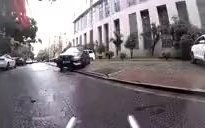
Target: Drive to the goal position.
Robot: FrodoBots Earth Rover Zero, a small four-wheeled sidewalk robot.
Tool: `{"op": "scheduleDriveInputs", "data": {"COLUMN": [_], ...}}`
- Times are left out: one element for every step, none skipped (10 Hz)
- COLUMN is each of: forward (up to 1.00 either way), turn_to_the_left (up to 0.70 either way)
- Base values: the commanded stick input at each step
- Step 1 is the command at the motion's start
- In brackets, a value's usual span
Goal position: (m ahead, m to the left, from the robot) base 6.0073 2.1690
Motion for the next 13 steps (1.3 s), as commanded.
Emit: {"op": "scheduleDriveInputs", "data": {"forward": [0.7,0.7,0.7,0.7,0.7,0.7,0.7,0.7,0.7,0.7,0.7,0.7,0.7], "turn_to_the_left": [0.14,0.14,0.14,0.14,0.14,0.14,0.14,0.14,0.14,0.14,0.14,0.14,0.14]}}
